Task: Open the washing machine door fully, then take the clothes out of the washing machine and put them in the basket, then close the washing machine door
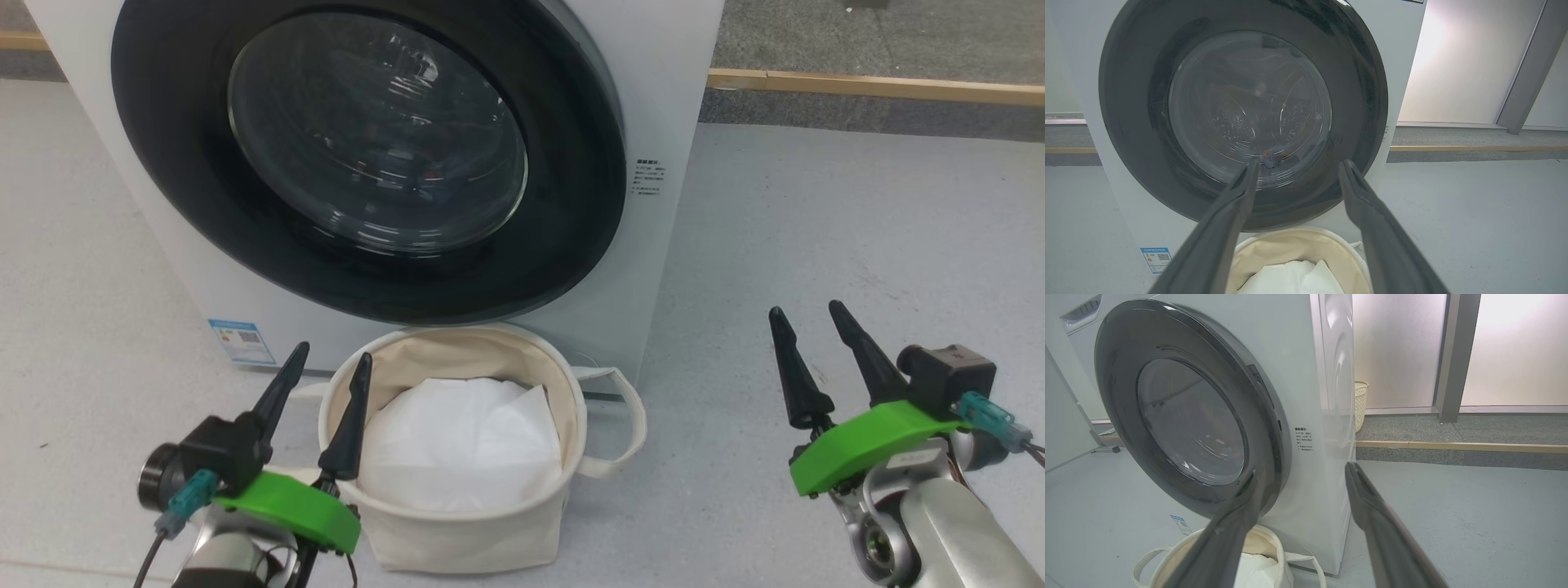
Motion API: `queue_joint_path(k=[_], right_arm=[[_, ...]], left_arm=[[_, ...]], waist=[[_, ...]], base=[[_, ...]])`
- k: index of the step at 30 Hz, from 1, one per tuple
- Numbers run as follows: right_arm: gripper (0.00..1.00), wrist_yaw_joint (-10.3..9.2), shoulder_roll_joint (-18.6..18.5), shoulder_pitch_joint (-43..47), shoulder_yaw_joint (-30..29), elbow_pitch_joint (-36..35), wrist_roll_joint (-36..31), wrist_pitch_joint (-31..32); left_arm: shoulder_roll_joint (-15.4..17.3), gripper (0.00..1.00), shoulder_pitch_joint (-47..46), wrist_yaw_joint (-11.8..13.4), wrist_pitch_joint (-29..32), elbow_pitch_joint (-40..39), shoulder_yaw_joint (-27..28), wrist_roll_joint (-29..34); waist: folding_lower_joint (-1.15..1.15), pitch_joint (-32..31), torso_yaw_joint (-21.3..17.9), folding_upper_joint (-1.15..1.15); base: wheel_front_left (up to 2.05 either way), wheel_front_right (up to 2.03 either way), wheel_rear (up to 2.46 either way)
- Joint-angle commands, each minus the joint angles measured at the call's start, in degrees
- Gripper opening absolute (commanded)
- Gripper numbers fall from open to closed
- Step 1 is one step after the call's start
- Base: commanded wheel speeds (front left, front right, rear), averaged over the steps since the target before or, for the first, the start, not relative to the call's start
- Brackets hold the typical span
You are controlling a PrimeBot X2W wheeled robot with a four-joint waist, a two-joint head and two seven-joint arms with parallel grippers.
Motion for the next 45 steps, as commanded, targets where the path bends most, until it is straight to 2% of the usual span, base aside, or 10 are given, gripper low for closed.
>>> queue_joint_path(k=[1, 17, 24, 35, 45], right_arm=[[1.00, 0.25, -0.79, -2.05, 0.73, -1.67, -0.38, -0.61], [1.00, 0.25, 0.20, -1.17, -1.34, -0.46, -0.70, -0.63], [1.00, 0.25, 2.41, -0.79, -4.15, 0.64, 1.55, -0.23], [1.00, 0.25, 3.14, -2.74, -6.65, 0.71, 3.35, -0.25], [1.00, 0.25, 1.64, -6.30, -6.38, 0.36, 7.34, -1.74]], left_arm=[[1.45, 1.00, -3.17, -0.05, -0.69, -1.36, 2.23, 0.32], [1.14, 1.00, -3.04, 0.36, -0.69, -0.68, 2.92, 0.34], [0.64, 1.00, -2.13, 0.59, -0.69, -0.42, 3.65, -0.52], [1.20, 1.00, -2.82, 0.93, -0.69, -2.63, 5.81, -1.38], [1.00, 1.00, -4.43, 0.87, -0.69, -4.45, 6.65, -0.94]], waist=[[0.00, 0.00, -0.02, 0.00], [0.00, 0.24, 0.02, 0.00], [0.00, 0.95, 0.06, 0.00], [0.00, 5.30, 0.74, 0.00], [0.00, 11.17, 1.96, 0.00]], base=[[0.00, 0.00, 0.00], [0.00, 0.00, 0.00], [0.00, 0.00, 0.00], [0.00, 0.00, 0.00], [0.00, 0.00, 0.00]])
